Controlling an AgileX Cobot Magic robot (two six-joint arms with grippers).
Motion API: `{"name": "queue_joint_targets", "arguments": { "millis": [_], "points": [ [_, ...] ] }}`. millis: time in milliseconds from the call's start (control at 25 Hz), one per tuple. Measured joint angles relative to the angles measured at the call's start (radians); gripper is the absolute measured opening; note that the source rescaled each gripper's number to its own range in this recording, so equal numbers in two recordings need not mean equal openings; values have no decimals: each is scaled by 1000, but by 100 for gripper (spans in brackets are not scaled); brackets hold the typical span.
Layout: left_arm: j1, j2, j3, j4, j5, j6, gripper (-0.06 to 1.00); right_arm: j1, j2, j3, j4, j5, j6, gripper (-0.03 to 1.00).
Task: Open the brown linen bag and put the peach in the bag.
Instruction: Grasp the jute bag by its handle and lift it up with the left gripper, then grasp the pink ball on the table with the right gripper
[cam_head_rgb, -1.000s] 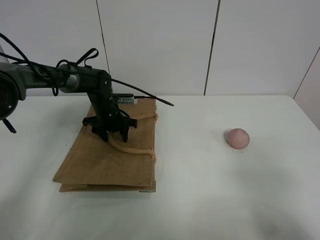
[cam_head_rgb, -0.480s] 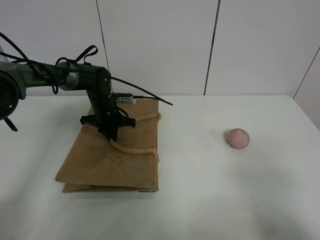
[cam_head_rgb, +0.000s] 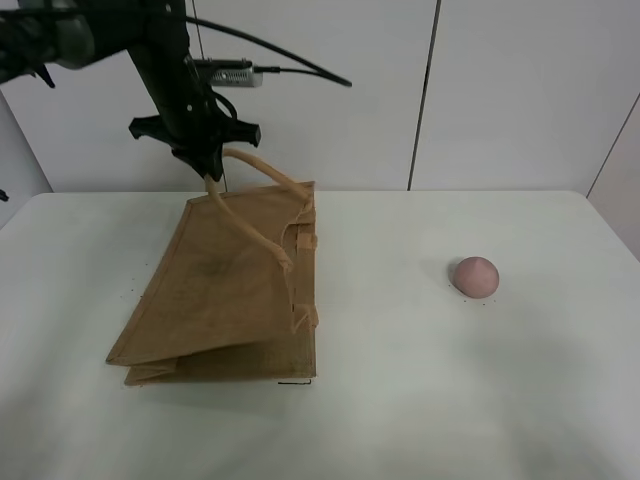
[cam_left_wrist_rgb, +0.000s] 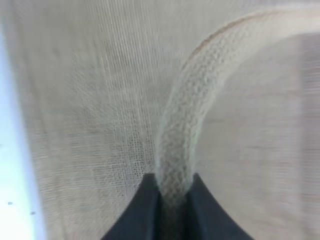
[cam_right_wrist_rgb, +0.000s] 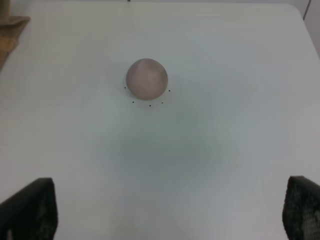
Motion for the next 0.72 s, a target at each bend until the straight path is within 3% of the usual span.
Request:
{"name": "queue_joint_targets", "arguments": {
  "millis": [280,720],
  "points": [
    [0,-84,-166,-1,4,27,0,0,0,0,0,0,0,100],
    [0,-199,-176,-10,4,112,0,0,0,0,40,0,0,100]
  ]
}}
